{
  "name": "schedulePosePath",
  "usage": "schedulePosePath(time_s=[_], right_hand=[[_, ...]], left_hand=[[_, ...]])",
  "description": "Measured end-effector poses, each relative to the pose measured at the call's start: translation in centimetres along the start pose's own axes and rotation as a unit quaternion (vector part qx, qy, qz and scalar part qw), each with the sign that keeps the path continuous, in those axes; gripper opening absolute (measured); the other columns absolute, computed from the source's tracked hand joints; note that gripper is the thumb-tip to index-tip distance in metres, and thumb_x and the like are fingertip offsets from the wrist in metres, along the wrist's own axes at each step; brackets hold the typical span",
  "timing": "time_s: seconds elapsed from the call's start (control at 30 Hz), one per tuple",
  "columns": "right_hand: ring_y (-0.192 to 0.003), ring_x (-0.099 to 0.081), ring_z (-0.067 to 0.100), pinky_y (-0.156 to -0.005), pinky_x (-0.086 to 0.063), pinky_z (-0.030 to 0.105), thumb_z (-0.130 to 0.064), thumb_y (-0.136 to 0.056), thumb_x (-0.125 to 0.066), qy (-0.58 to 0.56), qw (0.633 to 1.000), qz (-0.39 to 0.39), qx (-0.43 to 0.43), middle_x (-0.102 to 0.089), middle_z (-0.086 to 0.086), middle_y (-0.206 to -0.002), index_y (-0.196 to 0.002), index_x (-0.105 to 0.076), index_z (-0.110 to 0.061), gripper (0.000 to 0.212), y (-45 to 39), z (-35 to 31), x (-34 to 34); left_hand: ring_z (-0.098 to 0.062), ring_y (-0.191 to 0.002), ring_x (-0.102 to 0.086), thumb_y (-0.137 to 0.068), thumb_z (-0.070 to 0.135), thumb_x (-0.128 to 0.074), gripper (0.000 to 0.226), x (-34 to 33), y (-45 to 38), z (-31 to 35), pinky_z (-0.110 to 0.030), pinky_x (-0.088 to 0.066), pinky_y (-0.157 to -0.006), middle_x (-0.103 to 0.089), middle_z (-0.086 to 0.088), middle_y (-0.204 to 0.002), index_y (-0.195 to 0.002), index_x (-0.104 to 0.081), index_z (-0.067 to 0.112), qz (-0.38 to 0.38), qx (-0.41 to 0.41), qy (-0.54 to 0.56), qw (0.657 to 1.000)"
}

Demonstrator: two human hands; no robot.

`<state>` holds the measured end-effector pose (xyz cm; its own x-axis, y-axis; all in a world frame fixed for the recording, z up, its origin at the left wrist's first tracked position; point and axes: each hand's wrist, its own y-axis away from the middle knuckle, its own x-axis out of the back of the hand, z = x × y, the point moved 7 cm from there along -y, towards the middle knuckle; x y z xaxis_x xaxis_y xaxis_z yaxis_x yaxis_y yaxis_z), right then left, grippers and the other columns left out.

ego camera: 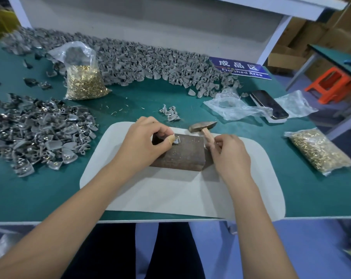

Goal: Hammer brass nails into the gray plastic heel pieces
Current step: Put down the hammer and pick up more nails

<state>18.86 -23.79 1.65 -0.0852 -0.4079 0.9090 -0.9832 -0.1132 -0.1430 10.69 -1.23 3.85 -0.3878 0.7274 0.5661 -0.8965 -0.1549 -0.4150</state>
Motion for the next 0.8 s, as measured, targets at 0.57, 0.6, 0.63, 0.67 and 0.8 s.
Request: schedulePosePath(time_s=[0.57, 0.6, 0.63, 0.67, 0.8], right_hand=[[-0.061, -0.059, 0.010, -0.058, -0.046, 0.031, -0.022, -0.090, -0.064, -0.240, 0.968, -0.076, 0.020, -0.071, -0.003, -0.082, -0.093, -0.045, -0.034, 0.022, 2.9, -2.1, 4.5], [-0.059, -0.057, 0.006, -0.056, -0.044, 0.027, -0.023, -0.090, -0.064, -0.242, 0.966, -0.090, 0.021, -0.072, -0.004, -0.081, -0.094, -0.046, -0.034, 0.022, 3.2, -2.6, 4.2], [-0.061, -0.057, 0.004, -0.058, -0.044, 0.028, -0.026, -0.092, -0.065, -0.230, 0.968, -0.096, 0.030, -0.073, -0.007, -0.081, -0.098, -0.049, -0.034, 0.019, 3.5, -3.1, 3.9], [-0.068, -0.061, 0.006, -0.062, -0.046, 0.032, -0.031, -0.095, -0.063, -0.200, 0.975, -0.088, 0.047, -0.073, -0.011, -0.081, -0.103, -0.051, -0.035, 0.015, 3.7, -3.5, 3.8], [-0.088, -0.064, 0.023, -0.073, -0.053, 0.040, -0.041, -0.104, -0.050, -0.096, 0.991, -0.009, 0.098, -0.070, -0.013, -0.091, -0.127, -0.050, -0.048, 0.024, 5.2, -4.9, 4.0]], left_hand=[[-0.011, -0.088, -0.047, -0.090, 0.033, -0.074, 0.003, 0.6, 0.3, 1.1, -0.033, -0.039, -0.067, -0.054, 0.010, -0.079, -0.091, -0.076, 0.033, -0.014, -0.009, -0.137, 0.990], [-0.011, -0.088, -0.047, -0.090, 0.033, -0.074, 0.003, 0.5, 0.3, 1.1, -0.033, -0.039, -0.067, -0.055, 0.010, -0.080, -0.092, -0.076, 0.033, -0.015, -0.008, -0.139, 0.990], [-0.011, -0.088, -0.047, -0.090, 0.033, -0.074, 0.003, 0.4, 0.3, 1.0, -0.033, -0.038, -0.067, -0.055, 0.010, -0.081, -0.092, -0.076, 0.034, -0.015, -0.006, -0.140, 0.990], [-0.011, -0.088, -0.048, -0.089, 0.033, -0.075, 0.003, 0.4, 0.3, 0.9, -0.032, -0.037, -0.066, -0.055, 0.010, -0.081, -0.092, -0.076, 0.035, -0.014, -0.003, -0.140, 0.990], [-0.009, -0.088, -0.047, -0.090, 0.035, -0.073, 0.003, 0.3, 0.5, 0.2, -0.030, -0.037, -0.066, -0.054, 0.012, -0.081, -0.090, -0.075, 0.037, 0.001, 0.005, -0.124, 0.992]])
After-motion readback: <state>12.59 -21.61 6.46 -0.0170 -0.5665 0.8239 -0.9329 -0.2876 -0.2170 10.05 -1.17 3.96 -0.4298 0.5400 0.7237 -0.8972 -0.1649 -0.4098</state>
